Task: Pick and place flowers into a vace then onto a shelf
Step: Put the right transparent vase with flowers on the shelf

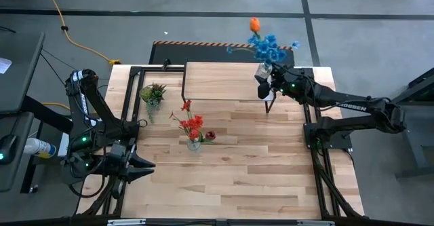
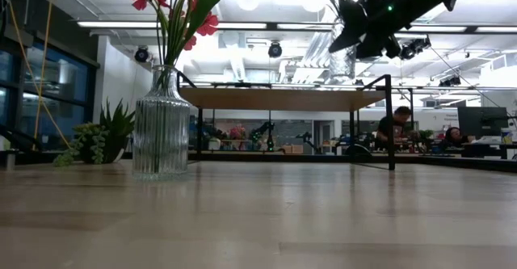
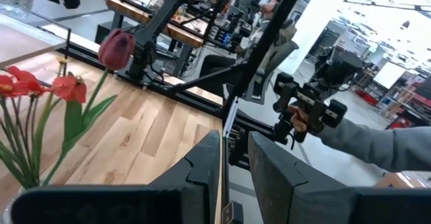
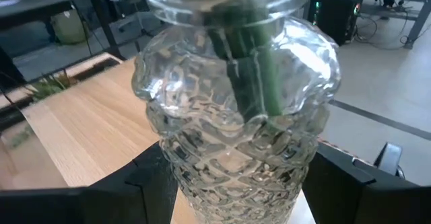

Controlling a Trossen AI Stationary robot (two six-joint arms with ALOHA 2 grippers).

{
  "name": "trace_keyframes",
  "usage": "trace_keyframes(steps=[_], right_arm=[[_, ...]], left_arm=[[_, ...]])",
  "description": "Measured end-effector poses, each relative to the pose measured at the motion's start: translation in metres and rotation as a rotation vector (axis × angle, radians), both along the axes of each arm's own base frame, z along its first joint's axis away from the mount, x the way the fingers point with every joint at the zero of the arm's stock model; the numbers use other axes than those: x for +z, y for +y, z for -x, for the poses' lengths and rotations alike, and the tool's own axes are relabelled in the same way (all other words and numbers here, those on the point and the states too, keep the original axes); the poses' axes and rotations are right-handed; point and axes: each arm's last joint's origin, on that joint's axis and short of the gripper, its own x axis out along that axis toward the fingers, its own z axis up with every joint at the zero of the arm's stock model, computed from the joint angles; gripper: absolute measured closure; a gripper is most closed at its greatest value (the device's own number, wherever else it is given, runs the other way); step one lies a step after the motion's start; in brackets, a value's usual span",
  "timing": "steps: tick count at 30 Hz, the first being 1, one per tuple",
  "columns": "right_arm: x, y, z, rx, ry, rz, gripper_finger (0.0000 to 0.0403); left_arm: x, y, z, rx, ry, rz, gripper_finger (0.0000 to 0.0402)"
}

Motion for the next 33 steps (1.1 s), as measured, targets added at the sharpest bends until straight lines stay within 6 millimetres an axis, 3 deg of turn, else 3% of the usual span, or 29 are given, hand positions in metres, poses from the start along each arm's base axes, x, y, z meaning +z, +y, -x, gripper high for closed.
trace_keyframes(steps=[24,33], right_arm=[[0.0,0.0,-0.001,0.015,-0.002,-0.006,0.0159],[-0.014,-0.004,-0.012,0.02,0.049,-0.045,0.0159]], left_arm=[[0.0,0.001,0.0,0.018,-0.005,0.0,0.0289],[0.0,0.001,0.0,0.018,-0.004,0.0,0.0289]])
